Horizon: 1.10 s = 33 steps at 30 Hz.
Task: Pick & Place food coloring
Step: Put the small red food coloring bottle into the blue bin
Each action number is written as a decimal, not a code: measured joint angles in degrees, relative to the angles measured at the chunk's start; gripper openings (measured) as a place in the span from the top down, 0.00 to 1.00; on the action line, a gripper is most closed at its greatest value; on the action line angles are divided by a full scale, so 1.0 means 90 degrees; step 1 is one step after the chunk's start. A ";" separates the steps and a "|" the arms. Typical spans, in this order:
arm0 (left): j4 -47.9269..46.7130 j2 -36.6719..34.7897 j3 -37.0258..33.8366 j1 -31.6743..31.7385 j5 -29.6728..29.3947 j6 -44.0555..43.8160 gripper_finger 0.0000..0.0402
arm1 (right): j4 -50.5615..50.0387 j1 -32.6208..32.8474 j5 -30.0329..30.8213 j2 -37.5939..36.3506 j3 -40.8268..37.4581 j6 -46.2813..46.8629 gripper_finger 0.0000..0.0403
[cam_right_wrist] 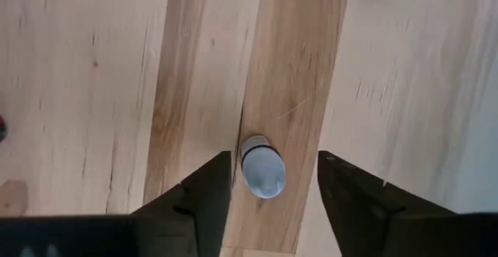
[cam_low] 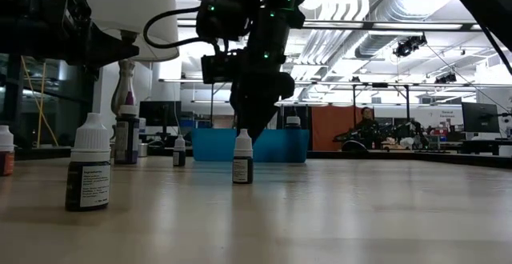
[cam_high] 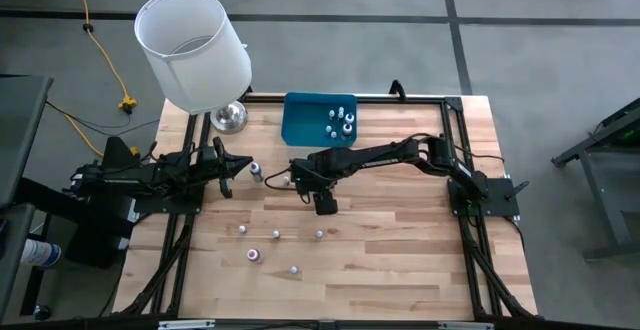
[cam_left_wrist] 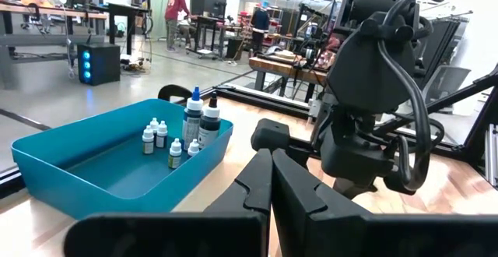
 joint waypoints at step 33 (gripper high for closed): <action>0.0000 0.0001 -0.0001 -0.0001 0.0002 0.0000 1.00 | -0.0136 0.0002 -0.0007 -0.0002 0.0000 0.0007 0.77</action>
